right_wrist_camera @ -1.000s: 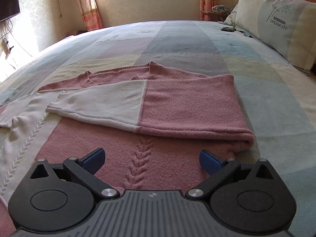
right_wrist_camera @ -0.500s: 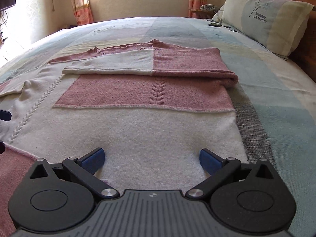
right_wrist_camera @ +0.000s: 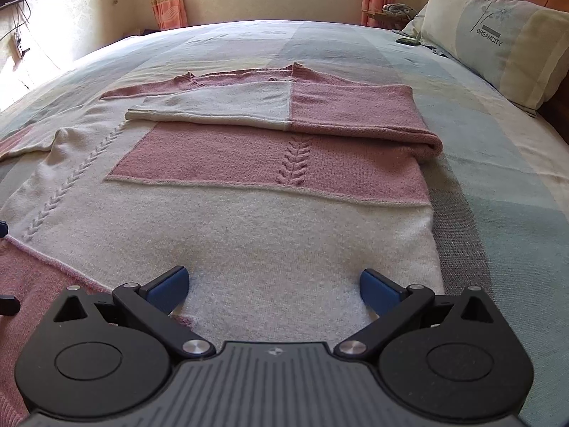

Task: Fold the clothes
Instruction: 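Withdraw the open right gripper from the folded white sleeve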

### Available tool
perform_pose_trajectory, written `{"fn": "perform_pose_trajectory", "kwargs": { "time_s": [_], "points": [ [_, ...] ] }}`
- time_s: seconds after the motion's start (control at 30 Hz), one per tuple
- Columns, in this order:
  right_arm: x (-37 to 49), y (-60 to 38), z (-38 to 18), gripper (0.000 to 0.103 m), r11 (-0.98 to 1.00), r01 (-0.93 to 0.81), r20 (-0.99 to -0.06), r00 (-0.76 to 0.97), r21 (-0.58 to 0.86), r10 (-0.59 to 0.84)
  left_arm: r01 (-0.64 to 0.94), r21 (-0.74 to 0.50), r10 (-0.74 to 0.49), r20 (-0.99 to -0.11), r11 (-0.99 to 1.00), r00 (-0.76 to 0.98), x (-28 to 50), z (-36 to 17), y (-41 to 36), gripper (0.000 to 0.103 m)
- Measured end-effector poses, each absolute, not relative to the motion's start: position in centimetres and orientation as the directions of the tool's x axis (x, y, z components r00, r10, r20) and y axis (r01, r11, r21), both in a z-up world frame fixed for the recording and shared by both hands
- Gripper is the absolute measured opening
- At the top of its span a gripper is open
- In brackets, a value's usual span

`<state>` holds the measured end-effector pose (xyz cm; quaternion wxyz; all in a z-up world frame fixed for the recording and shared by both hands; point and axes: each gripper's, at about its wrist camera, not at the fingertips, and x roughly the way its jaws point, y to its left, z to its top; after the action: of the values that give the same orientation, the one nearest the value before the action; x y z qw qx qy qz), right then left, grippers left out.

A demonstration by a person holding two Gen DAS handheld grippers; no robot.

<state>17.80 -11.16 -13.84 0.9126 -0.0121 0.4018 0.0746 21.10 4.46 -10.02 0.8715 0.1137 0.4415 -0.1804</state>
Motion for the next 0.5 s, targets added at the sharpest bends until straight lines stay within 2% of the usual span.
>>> {"fn": "perform_pose_trajectory", "kwargs": {
  "time_s": [0.1, 0.27, 0.4, 0.47, 0.5],
  "points": [
    [17.6, -11.2, -13.7, 0.103, 0.986, -0.163, -0.746, 0.652, 0.032, 0.132, 0.393, 0.047, -0.189, -0.819, 0.918, 0.541, 19.7, -9.1, 3.9, 0.102],
    [17.2, -11.6, -13.3, 0.103, 0.984, -0.163, -0.751, 0.642, 0.064, 0.155, 0.458, -0.001, -0.294, -0.767, 0.889, 0.57, 19.1, -7.0, -0.9, 0.102],
    [17.0, -12.3, -13.1, 0.103, 0.982, -0.16, -0.741, 0.646, 0.104, 0.184, 0.516, -0.059, -0.38, -0.75, 0.854, 0.542, 19.6, -8.3, -5.1, 0.102],
    [16.9, -12.7, -13.1, 0.103, 0.98, -0.152, -0.736, 0.649, 0.125, 0.194, 0.502, -0.095, -0.381, -0.773, 0.86, 0.507, 19.8, -10.0, -6.1, 0.102],
    [16.9, -12.9, -13.1, 0.103, 0.98, -0.151, -0.735, 0.649, 0.13, 0.197, 0.498, -0.076, -0.373, -0.76, 0.864, 0.532, 19.2, -10.3, -6.2, 0.102]
  ]
}}
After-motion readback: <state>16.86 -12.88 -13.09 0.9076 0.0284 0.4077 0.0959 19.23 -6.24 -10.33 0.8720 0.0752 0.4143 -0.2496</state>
